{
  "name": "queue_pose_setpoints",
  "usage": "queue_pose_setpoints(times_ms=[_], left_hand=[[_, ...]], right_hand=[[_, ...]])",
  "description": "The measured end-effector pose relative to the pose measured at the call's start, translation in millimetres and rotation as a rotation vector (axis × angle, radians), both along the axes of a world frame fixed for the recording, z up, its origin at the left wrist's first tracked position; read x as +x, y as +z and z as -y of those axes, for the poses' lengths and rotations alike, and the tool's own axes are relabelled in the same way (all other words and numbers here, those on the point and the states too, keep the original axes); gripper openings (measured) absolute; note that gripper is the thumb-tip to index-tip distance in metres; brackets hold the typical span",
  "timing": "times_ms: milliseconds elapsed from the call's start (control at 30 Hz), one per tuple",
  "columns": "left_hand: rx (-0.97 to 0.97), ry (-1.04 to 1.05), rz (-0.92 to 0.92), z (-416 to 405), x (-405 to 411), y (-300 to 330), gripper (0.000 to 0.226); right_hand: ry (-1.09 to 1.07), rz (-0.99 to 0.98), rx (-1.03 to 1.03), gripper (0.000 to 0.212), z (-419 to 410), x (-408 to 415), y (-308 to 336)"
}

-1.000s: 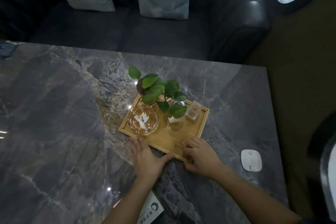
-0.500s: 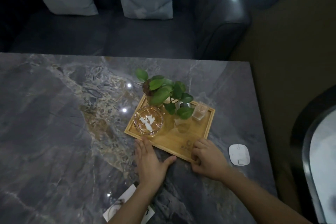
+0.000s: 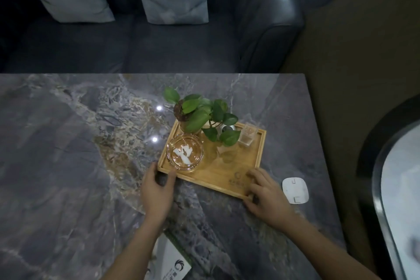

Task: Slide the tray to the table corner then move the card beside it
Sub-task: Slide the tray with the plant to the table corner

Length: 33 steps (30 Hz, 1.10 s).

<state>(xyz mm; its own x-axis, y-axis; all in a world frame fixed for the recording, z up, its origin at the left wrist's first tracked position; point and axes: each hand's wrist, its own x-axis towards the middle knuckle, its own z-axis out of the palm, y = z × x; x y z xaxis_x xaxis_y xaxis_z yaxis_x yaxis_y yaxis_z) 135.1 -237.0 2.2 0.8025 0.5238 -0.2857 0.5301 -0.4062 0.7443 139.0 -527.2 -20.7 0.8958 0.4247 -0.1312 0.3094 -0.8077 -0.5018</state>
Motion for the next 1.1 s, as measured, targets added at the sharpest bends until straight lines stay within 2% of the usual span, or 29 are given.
queue_pose_setpoints(times_ms=[133,300,767,1100], left_hand=[[-0.016,0.103,-0.017,1.6,5.4,-2.2,0.034],[-0.019,0.177,-0.044,15.0,8.8,4.2,0.030],[-0.075,0.192,-0.038,42.9,12.9,9.3,0.029],[-0.194,0.197,-0.040,80.7,31.6,11.5,0.026]], right_hand=[[-0.044,0.011,0.021,0.013,-0.2,-6.1,-5.3],[-0.149,-0.018,0.069,0.012,6.0,-4.6,-4.9],[-0.203,-0.020,0.069,0.006,34.2,13.7,-2.6],[-0.251,-0.027,0.004,0.009,71.1,27.3,-2.7]])
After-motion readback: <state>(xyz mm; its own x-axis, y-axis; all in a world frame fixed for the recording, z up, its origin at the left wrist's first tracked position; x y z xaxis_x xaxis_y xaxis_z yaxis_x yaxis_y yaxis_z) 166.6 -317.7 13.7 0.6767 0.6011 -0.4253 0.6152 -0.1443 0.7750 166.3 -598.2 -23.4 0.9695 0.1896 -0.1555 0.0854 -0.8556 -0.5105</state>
